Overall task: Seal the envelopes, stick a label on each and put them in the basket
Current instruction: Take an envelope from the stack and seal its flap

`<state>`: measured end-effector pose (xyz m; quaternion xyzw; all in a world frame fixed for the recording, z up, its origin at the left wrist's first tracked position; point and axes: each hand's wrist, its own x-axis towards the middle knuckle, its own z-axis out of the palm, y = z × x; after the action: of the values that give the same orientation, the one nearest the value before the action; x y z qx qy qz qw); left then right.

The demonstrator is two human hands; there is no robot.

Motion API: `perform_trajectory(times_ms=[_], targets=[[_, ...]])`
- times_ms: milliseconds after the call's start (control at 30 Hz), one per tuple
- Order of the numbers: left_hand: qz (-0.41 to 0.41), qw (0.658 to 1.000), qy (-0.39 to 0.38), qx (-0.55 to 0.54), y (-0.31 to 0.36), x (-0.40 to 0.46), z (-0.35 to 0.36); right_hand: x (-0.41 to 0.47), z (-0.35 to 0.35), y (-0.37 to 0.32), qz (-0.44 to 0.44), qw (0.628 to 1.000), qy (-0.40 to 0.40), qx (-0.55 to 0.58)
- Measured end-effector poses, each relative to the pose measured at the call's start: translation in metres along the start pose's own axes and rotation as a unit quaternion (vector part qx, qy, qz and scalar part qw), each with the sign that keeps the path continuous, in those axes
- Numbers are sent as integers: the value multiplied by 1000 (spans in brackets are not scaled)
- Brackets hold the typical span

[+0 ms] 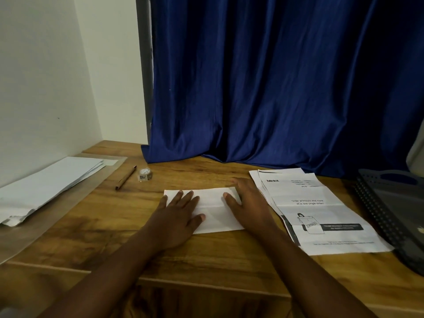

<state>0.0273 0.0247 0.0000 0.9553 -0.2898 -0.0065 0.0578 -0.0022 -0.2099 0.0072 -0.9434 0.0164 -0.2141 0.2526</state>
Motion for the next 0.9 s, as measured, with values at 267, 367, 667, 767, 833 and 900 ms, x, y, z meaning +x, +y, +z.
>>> perform_trajectory(times_ms=[267,367,667,767,833,900], targets=[[20,999,2,32,0,-1,0,-20,15,-42,-172,954,-224,-105],[16,999,1,36,0,0,1,-19,16,-40,-134,952,-256,-99],[-70,997,-3,13,-13,-4,2,-13,10,-10,-34,959,-230,-165],[-98,995,1,2,-13,-7,2,-16,12,-8,-21,960,-222,-169],[-100,995,2,1,-13,-9,2,-18,11,-9,-14,967,-204,-155],[-79,997,8,-10,-13,-13,-2,-23,5,-12,-29,976,-175,-125]])
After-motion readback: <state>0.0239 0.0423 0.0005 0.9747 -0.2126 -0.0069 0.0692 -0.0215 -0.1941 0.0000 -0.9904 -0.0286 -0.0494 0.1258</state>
